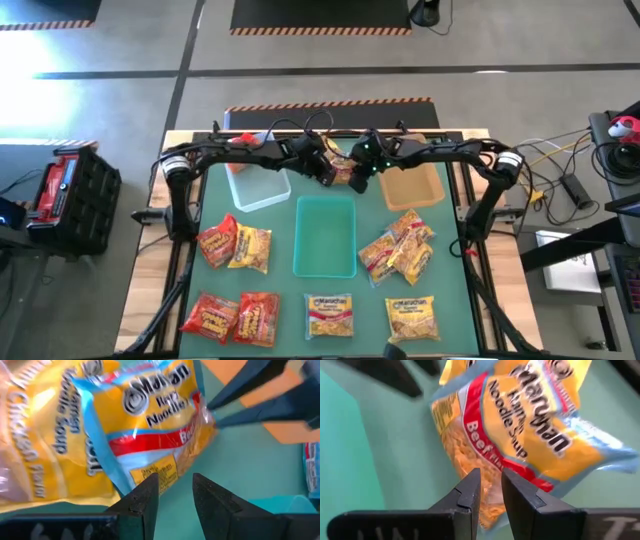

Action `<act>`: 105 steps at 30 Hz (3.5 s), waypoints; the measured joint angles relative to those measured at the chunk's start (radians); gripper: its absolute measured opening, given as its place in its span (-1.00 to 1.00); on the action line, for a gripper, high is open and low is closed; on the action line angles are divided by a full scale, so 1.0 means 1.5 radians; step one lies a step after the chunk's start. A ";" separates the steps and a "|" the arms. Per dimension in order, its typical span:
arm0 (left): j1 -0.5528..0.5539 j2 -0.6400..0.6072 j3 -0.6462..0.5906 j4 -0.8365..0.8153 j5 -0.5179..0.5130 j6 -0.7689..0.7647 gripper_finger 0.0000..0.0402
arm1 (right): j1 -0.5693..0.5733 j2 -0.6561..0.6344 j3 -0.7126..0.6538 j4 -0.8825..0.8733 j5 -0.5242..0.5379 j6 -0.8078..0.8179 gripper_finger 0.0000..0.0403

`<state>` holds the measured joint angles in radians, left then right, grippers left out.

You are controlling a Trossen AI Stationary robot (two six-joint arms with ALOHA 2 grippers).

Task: Sort Maruchan noodles
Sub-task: Put the blue noodle pack into the orange bin

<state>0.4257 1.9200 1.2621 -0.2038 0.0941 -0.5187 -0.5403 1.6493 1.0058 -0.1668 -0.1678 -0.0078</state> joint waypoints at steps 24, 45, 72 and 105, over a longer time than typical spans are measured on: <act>-0.009 0.084 0.002 -0.020 -0.108 -0.062 -0.60 | -0.028 -0.084 0.000 -0.003 0.043 -0.005 -0.29; -0.012 0.091 0.001 -0.074 -0.137 -0.038 -0.62 | -0.151 -0.029 0.000 0.084 -0.121 0.184 0.00; -0.012 0.091 0.000 -0.069 -0.144 -0.033 -0.62 | -0.120 0.057 0.002 0.170 -0.188 0.237 0.00; -0.012 0.045 0.014 -0.042 -0.138 -0.065 -0.62 | -0.095 0.024 -0.002 0.112 -0.186 0.192 -0.96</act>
<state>0.4084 1.9878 1.2829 -0.2676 -0.1131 -0.6157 -0.6821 1.6858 1.0031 0.0005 -0.4465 0.2805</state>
